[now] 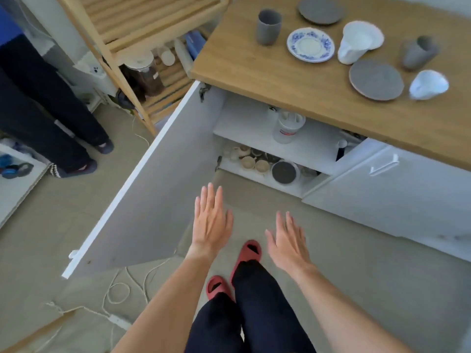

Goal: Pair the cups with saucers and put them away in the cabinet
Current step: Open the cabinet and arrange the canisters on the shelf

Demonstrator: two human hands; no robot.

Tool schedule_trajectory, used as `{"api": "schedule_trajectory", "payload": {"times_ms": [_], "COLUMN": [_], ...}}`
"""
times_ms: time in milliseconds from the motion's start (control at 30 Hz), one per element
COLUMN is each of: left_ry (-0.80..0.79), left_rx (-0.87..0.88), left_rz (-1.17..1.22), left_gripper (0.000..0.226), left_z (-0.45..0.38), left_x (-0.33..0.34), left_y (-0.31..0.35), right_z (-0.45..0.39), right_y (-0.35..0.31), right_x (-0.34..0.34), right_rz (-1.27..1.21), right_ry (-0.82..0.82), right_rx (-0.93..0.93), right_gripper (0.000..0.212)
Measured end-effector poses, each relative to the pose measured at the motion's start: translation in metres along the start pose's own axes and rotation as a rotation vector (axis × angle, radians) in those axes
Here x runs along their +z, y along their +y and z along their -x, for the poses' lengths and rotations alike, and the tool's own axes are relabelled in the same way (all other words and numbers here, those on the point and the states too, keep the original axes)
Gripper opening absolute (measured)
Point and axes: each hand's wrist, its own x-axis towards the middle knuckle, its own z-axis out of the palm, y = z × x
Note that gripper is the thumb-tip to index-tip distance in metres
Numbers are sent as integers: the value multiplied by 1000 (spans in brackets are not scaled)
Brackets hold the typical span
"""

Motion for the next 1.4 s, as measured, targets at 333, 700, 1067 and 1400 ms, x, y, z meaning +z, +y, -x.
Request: {"api": "schedule_trajectory", "payload": {"times_ms": [333,700,1067,1400], "left_ry": [-89,-83,-39,165], "left_rx": [199,179,148,-10], "left_rz": [-36,-51,162,473], "left_gripper": [61,66,95,108], "left_z": [-143,-313,-375,-405], "left_x": [25,125,178,170], "left_y": [80,77,59,36], "right_z": [-147,-365,-410,-426], "right_y": [28,31,20,-9], "right_x": [-76,-95,-35,-32], "right_rz": [-97,-633,-770,-753], "right_ry": [182,462,738,540], "right_rx": [62,214,13,-214], "right_gripper": [66,70,60,62]}}
